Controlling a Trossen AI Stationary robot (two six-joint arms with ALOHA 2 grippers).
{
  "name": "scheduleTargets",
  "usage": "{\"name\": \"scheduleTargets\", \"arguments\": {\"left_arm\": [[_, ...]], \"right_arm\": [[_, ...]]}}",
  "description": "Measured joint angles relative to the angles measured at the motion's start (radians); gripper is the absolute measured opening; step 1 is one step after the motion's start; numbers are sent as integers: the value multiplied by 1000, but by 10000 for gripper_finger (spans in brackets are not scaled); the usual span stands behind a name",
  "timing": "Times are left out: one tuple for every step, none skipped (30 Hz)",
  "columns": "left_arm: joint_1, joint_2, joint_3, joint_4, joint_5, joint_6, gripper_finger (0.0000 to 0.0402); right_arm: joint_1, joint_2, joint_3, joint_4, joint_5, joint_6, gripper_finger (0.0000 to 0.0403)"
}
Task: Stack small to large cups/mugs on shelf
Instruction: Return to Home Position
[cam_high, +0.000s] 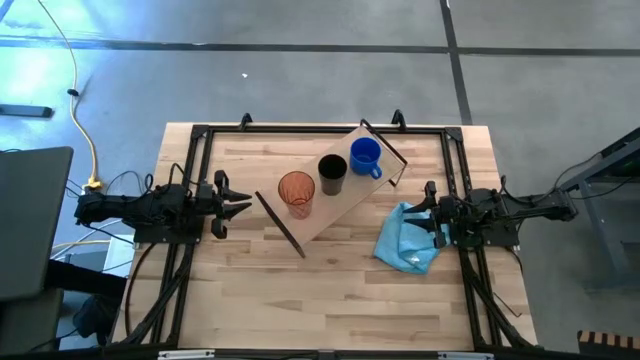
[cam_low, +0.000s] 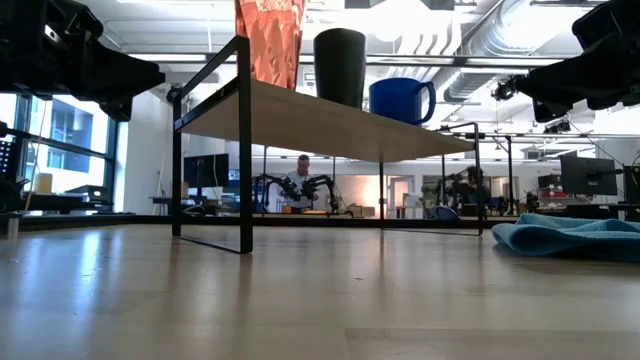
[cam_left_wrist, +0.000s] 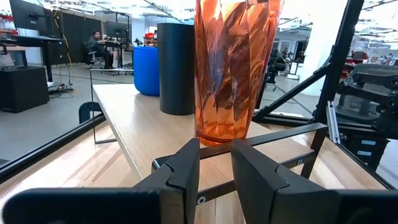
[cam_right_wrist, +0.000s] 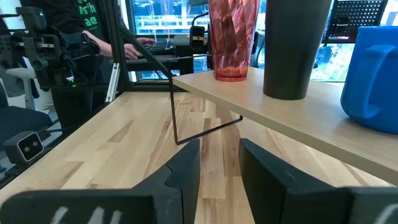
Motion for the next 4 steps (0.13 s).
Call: {"name": "scheduleTargets", "arguments": {"left_arm": [[0,0,0,0,0,0,83],[0,0,0,0,0,0,83],[0,0,0,0,0,0,83],[0,0,0,0,0,0,83]], "right_arm": [[0,0,0,0,0,0,103],[0,0,0,0,0,0,103],[0,0,0,0,0,0,103],[0,0,0,0,0,0,103]]}}
